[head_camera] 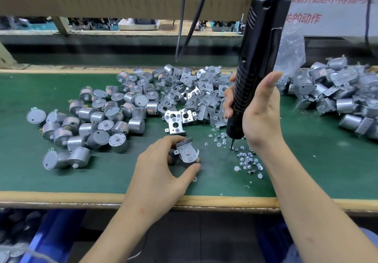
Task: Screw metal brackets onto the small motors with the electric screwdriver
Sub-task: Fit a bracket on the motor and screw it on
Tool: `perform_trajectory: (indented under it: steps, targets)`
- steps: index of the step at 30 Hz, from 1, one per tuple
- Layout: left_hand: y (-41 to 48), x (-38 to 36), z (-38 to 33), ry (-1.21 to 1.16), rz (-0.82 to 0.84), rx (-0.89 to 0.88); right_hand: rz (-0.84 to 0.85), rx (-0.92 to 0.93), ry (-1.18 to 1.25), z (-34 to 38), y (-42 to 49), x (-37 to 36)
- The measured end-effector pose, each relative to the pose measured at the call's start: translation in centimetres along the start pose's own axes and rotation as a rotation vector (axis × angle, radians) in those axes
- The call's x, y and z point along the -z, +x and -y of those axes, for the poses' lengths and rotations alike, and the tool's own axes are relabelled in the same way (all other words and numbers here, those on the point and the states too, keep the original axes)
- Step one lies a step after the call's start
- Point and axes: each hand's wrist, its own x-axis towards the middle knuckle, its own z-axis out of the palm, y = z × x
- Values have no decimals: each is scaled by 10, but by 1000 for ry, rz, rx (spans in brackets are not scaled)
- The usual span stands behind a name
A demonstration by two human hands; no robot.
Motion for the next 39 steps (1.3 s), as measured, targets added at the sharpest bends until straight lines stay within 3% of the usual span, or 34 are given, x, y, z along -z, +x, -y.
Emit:
perform_trajectory:
  steps: [39]
  targets:
    - [-1,-1,4,12,15,24,-63,78,-9,3,4,2]
